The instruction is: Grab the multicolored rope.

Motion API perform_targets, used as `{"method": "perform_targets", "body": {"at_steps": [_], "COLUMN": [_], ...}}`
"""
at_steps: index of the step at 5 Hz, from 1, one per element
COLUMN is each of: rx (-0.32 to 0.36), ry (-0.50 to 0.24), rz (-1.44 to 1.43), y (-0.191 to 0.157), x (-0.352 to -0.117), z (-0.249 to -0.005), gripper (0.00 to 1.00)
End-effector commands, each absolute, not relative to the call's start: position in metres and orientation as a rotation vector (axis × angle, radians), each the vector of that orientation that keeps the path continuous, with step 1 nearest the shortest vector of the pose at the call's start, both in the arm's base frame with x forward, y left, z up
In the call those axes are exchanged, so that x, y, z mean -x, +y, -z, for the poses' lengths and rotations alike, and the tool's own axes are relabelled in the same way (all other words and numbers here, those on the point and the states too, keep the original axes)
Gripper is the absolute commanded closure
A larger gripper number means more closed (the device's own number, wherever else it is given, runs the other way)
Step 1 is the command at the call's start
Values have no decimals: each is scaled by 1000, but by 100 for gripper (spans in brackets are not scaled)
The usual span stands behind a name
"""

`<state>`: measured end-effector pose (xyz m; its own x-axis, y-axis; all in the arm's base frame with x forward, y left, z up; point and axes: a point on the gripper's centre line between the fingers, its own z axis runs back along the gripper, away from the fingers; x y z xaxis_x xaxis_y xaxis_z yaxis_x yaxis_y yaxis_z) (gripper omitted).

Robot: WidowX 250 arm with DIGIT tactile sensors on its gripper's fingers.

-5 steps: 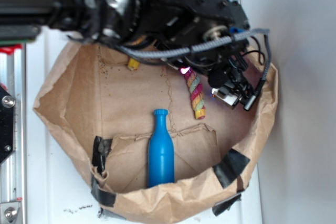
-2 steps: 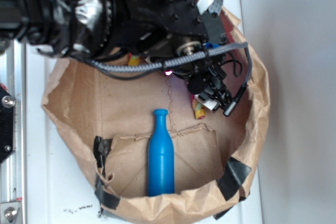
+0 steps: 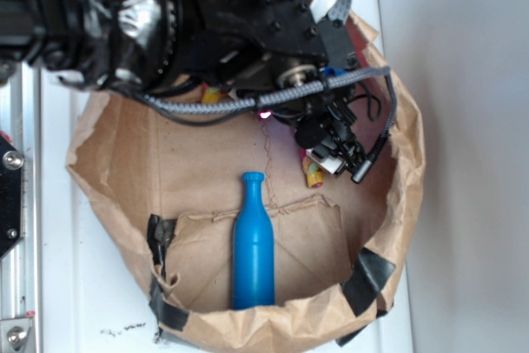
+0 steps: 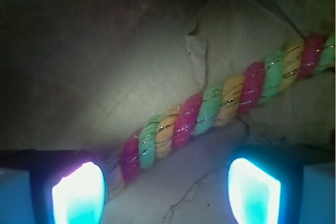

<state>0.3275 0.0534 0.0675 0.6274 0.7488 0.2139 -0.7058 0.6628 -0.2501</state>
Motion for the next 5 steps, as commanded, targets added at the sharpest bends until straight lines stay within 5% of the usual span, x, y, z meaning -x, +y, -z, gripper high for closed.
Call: {"method": "perform_targets", "body": {"at_steps": [1, 5], "rx": [307, 235], "ry": [-421, -465], "rz": [-921, -1015], "y": [61, 59], "x": [-327, -346], "z": [-95, -81], "gripper": [0, 0]}}
